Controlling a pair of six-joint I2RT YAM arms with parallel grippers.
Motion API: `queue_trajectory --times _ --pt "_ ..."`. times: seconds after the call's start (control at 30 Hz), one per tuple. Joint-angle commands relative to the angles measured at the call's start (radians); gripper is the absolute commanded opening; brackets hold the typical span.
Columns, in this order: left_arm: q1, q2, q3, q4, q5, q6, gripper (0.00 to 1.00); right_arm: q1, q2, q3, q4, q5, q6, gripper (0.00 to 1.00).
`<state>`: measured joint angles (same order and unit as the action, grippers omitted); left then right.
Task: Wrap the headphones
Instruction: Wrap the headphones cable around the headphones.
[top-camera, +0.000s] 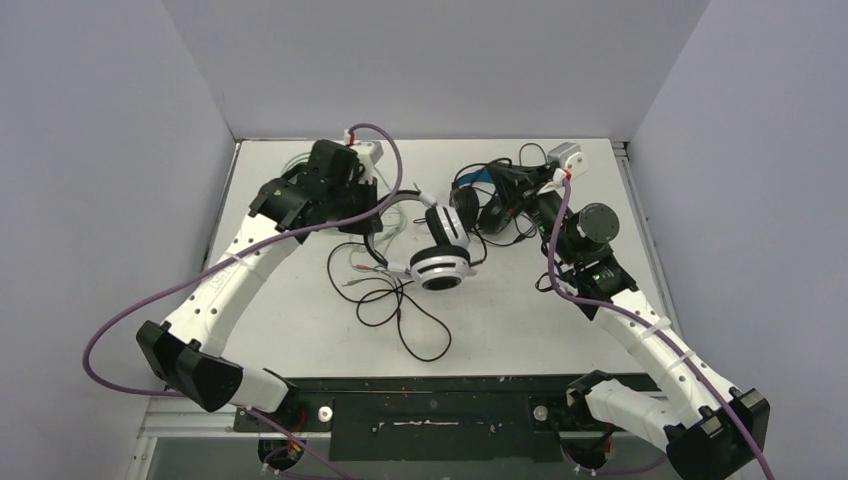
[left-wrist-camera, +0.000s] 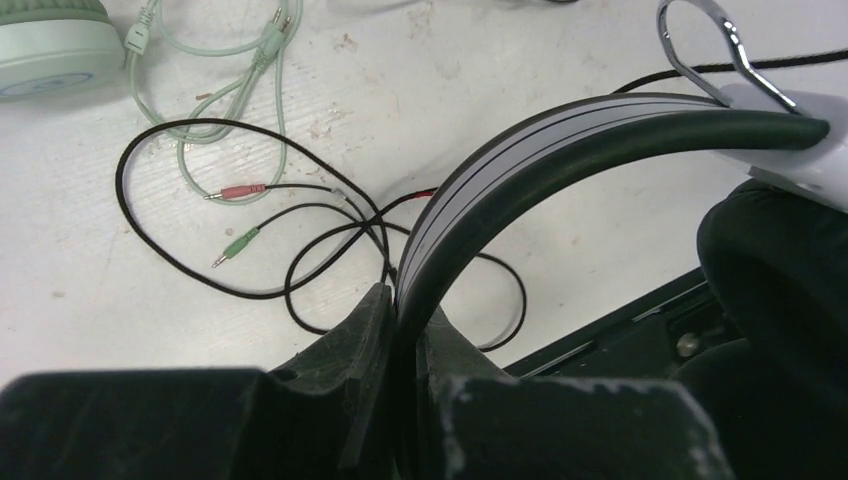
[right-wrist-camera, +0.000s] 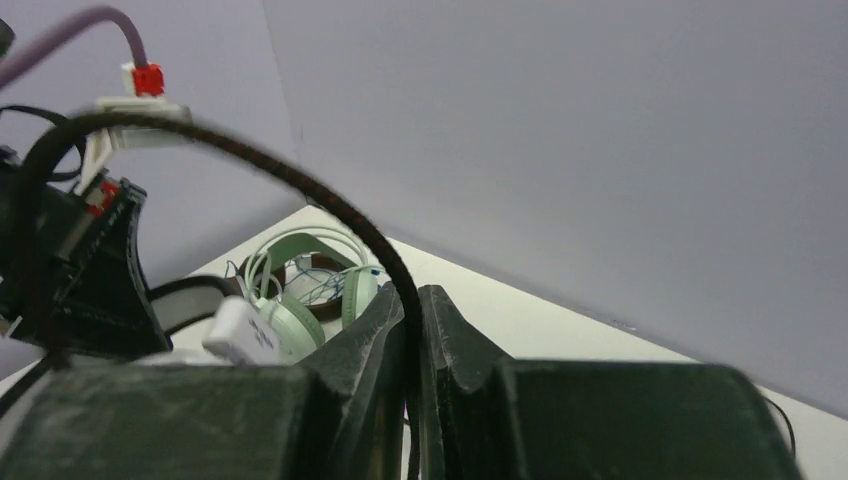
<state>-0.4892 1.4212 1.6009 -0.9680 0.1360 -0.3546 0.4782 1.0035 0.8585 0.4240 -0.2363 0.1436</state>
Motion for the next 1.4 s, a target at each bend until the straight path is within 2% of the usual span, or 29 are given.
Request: queue_trajectory --times 0.0,0.17,0.27,0.4,0.47,0.6,0.83,0.97,1.07,1.23,1.37 --pt "-0.092 -0.020 -0.013 0.103 -0.212 0.045 0.00 0.003 0.007 0.088 -0.061 -0.103 -0.057 0.03" --pt "-0.145 -0.015 -0.067 0.136 -0.318 0.126 0.00 0.015 0.009 0.152 -0.130 -0.130 -0.090 0.05" --pt "-0.206 -0.021 -0.102 0.160 -0.431 0.164 0.00 0.025 0.015 0.207 -0.202 -0.166 -0.124 0.05" --pt "-0.224 0.003 -0.103 0.152 -0.564 0.145 0.00 0.066 0.018 0.260 -0.299 -0.187 -0.176 0.05" --pt "-0.225 0.021 -0.094 0.154 -0.569 0.141 0.00 0.090 0.026 0.281 -0.347 -0.186 -0.203 0.06" --pt "-0.238 0.019 -0.090 0.192 -0.508 0.169 0.00 0.130 0.074 0.350 -0.484 -0.147 -0.253 0.09" --pt "-0.274 -0.059 -0.153 0.321 -0.222 0.232 0.00 0.135 0.142 0.386 -0.519 -0.032 -0.242 0.18" --pt "-0.296 -0.067 -0.162 0.327 -0.150 0.233 0.00 0.135 0.184 0.422 -0.541 -0.011 -0.232 0.18" --pt "-0.301 -0.067 -0.168 0.327 -0.084 0.242 0.00 0.135 0.199 0.418 -0.533 0.014 -0.222 0.25" --pt "-0.308 -0.126 -0.214 0.394 -0.022 0.233 0.00 0.116 0.217 0.377 -0.518 0.114 -0.179 0.25" --pt "-0.308 -0.178 -0.239 0.445 0.018 0.218 0.00 0.027 0.185 0.283 -0.415 0.008 -0.076 0.29"
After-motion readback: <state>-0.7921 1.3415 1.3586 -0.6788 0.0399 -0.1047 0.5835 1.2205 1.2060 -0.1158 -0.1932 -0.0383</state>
